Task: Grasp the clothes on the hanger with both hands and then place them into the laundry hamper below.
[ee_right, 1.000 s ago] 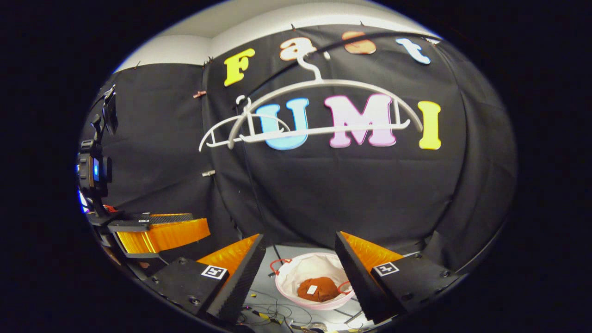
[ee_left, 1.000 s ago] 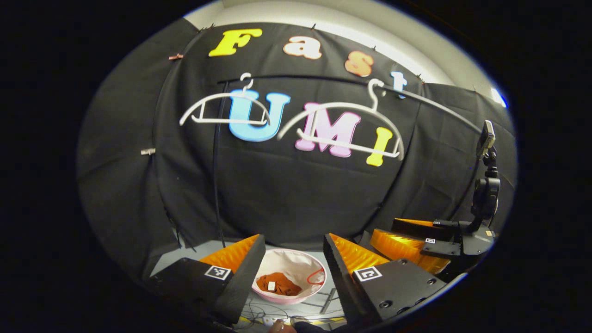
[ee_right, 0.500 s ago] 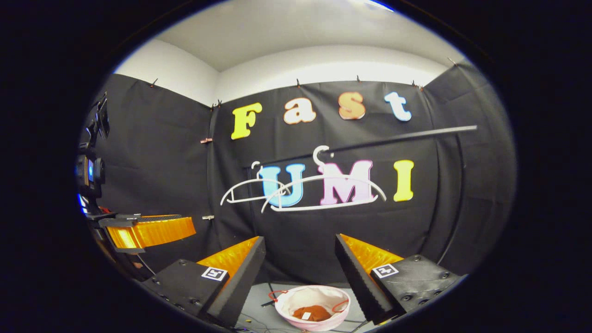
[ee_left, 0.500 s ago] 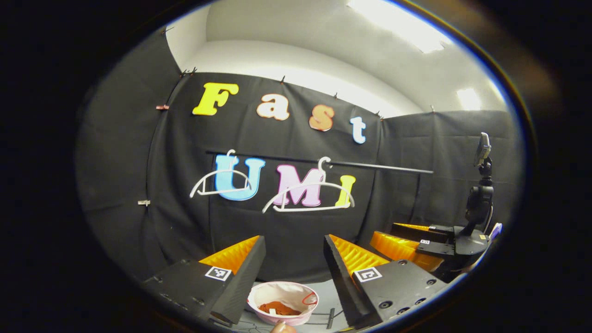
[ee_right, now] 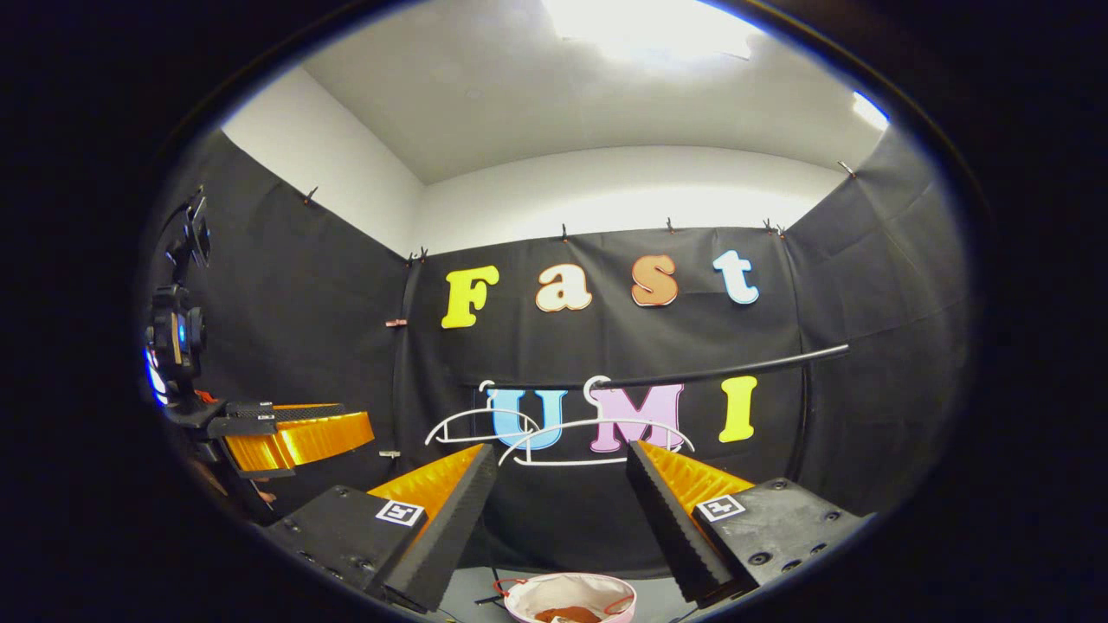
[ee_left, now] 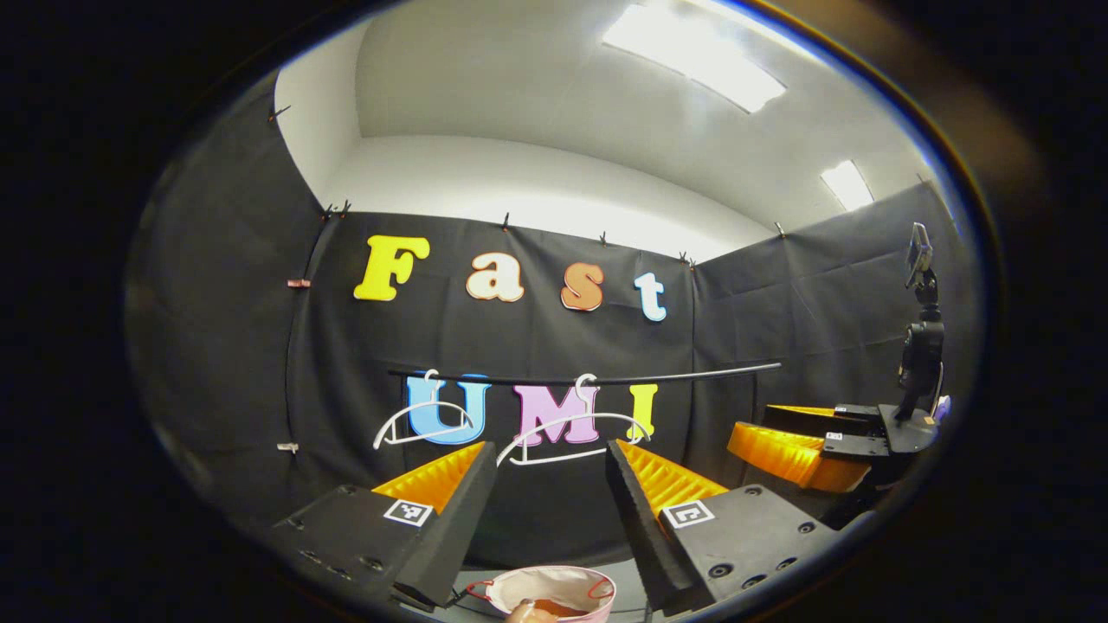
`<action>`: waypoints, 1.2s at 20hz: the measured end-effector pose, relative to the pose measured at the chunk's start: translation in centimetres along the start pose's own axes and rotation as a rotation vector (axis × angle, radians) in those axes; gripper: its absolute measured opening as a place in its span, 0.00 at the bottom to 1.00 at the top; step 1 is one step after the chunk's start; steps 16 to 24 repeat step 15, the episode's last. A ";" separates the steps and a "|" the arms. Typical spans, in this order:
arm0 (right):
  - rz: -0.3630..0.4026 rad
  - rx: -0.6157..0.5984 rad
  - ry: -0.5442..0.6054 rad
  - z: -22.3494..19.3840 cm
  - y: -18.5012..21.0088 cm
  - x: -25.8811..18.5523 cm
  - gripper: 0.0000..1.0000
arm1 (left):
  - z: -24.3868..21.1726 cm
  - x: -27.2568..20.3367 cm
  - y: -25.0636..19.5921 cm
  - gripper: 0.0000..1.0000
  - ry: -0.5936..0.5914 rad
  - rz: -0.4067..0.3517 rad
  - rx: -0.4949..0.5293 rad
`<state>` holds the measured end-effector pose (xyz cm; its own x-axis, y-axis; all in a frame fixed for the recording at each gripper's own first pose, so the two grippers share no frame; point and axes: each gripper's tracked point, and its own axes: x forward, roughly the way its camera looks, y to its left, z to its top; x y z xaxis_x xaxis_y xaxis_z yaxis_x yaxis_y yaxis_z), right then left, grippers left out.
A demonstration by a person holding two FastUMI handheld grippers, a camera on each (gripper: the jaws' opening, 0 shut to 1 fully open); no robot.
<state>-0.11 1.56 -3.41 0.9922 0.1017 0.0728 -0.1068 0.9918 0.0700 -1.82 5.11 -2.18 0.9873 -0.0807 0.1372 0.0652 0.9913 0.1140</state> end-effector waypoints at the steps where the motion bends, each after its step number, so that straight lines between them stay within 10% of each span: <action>1: -0.014 -0.002 -0.007 0.6 -0.7 -0.4 0.94 | 0.5 -0.3 -0.3 0.81 -0.016 0.002 0.009; 24: 0.003 0.000 -0.028 3.9 -5.3 -0.3 0.98 | 0.6 1.4 -3.2 0.81 0.005 0.094 -0.058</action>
